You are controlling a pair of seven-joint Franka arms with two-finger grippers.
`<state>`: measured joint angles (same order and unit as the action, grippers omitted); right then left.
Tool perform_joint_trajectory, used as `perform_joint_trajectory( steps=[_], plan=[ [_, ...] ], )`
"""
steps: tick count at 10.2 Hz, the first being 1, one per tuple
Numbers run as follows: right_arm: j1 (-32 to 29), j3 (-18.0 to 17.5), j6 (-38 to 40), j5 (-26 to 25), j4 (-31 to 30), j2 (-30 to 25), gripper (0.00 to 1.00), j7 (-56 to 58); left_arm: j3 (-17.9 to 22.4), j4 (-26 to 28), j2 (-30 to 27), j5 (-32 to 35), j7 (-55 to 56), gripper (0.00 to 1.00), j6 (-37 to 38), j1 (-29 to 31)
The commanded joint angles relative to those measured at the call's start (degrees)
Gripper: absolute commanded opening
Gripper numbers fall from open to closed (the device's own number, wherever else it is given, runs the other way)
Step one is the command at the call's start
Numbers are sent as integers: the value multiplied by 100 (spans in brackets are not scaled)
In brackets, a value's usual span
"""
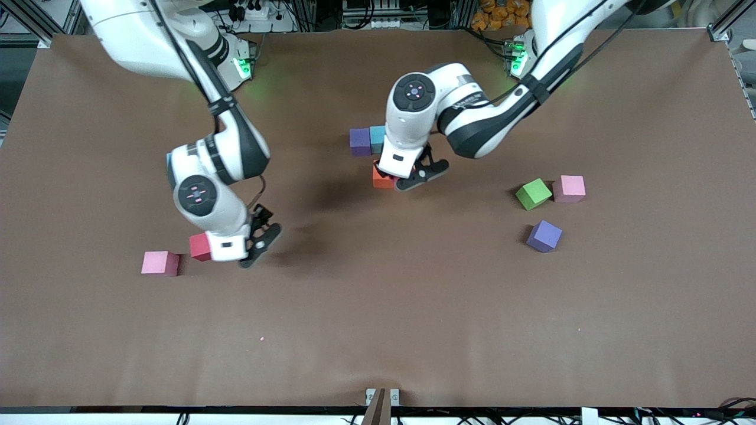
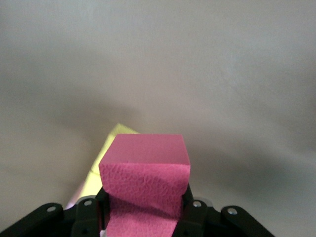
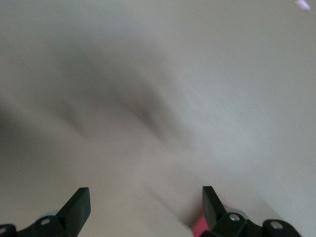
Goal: Form number 2 with 11 blocks
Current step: 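Carry the pink cube with the left gripper while the right gripper withdraws, then place pink below orange with the left gripper while the right gripper grasps pink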
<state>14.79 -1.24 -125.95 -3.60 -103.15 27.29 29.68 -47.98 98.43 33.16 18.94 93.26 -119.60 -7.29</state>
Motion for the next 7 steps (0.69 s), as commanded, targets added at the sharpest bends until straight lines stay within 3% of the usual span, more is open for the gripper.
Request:
perform_joint_trajectory(
  steps=[1, 3, 5, 7],
  plan=[
    [-651, -105, -105, -44, -293, -163, 100, -50, 577, -306, -73, -783, 1048, 30, 34, -639],
    [-1029, -96, -587, -44, -582, -172, 100, -59, 1122, -342, -38, -874, 2392, 28, -525, -1229],
    [-1267, -105, -896, -44, -724, -119, 100, -137, 1351, -342, 146, -848, 3666, 24, -1063, -1554],
    [-1312, -105, -862, -44, -820, -145, 100, -925, 1607, -342, 269, -865, 4600, 22, -1476, -1810]
  ],
)
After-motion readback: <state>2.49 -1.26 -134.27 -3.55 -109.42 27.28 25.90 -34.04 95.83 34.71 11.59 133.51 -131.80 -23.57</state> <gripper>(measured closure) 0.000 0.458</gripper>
